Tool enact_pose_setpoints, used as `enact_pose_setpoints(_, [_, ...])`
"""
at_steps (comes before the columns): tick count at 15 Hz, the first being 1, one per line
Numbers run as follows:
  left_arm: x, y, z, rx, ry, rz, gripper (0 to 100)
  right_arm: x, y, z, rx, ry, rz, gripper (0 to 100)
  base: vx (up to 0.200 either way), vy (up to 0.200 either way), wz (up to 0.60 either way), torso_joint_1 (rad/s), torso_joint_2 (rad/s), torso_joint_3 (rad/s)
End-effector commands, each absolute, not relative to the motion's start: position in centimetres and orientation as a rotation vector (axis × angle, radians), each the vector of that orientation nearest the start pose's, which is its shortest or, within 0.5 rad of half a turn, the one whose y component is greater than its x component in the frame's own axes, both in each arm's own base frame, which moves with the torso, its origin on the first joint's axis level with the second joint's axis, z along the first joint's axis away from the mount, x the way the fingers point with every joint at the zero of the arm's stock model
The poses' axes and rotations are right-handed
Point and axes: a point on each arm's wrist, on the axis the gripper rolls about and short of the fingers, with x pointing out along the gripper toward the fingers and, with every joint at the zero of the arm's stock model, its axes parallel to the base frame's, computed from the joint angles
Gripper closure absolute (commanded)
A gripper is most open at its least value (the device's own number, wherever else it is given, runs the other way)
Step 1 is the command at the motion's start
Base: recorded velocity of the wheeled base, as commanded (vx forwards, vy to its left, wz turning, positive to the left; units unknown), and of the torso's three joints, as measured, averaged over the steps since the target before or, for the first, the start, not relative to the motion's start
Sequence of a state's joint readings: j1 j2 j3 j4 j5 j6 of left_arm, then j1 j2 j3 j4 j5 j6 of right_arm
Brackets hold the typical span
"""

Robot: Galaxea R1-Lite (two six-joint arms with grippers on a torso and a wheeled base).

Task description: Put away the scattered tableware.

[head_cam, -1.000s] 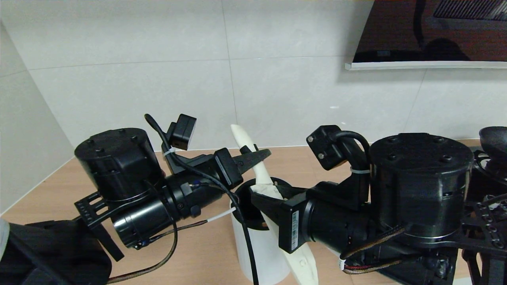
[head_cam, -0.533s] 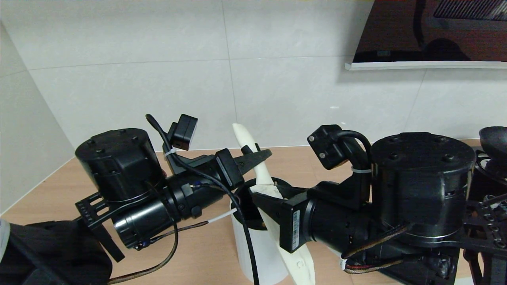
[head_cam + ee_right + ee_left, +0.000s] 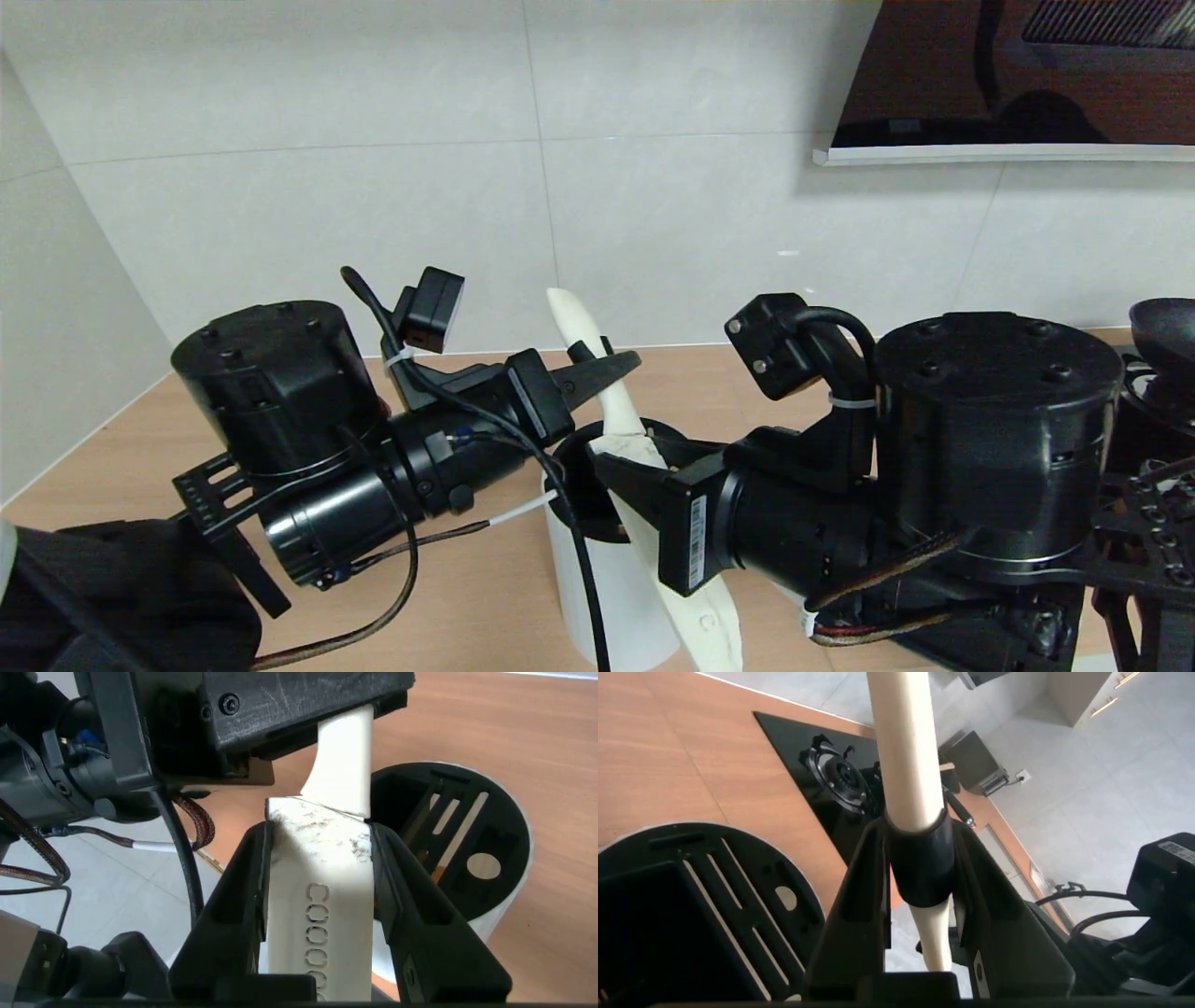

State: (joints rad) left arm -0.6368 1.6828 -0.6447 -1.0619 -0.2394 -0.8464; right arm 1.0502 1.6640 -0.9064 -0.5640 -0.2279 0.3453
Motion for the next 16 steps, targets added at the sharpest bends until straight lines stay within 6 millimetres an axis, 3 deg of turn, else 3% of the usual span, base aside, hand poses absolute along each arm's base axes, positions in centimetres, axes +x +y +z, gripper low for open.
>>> enact_pose_setpoints(1, [22.8,-17.6,19.1,-0.799,0.34,-0.836,100,15.7,26.4,21.4,0.205,0.299,0.781,0,0.0,0.0,0.0,0.0,0.0,0.0])
enact_pose_setpoints(6, [22.8,-17.4,19.8,-0.81,0.315,-0.839,100,15.9,25.6,22.2,0.224,0.273,0.768,0,0.0,0.0,0.0,0.0,0.0,0.0])
enact_pose_setpoints(9, [22.6,-16.5,21.8,-0.82,0.265,-0.836,100,16.5,24.1,23.4,0.252,0.234,0.731,0,0.0,0.0,0.0,0.0,0.0,0.0])
enact_pose_setpoints(12, [22.9,-15.3,24.8,-0.825,0.212,-0.691,100,17.7,22.0,24.8,0.279,0.183,0.666,0,0.0,0.0,0.0,0.0,0.0,0.0])
enact_pose_setpoints(15, [22.9,-14.7,26.5,-0.717,0.137,-0.543,100,18.2,21.3,25.0,0.277,0.168,0.643,0,0.0,0.0,0.0,0.0,0.0,0.0])
enact_pose_setpoints(16, [23.1,-14.6,26.9,-0.607,0.113,-0.407,100,18.4,21.2,25.0,0.275,0.168,0.633,0,0.0,0.0,0.0,0.0,0.0,0.0])
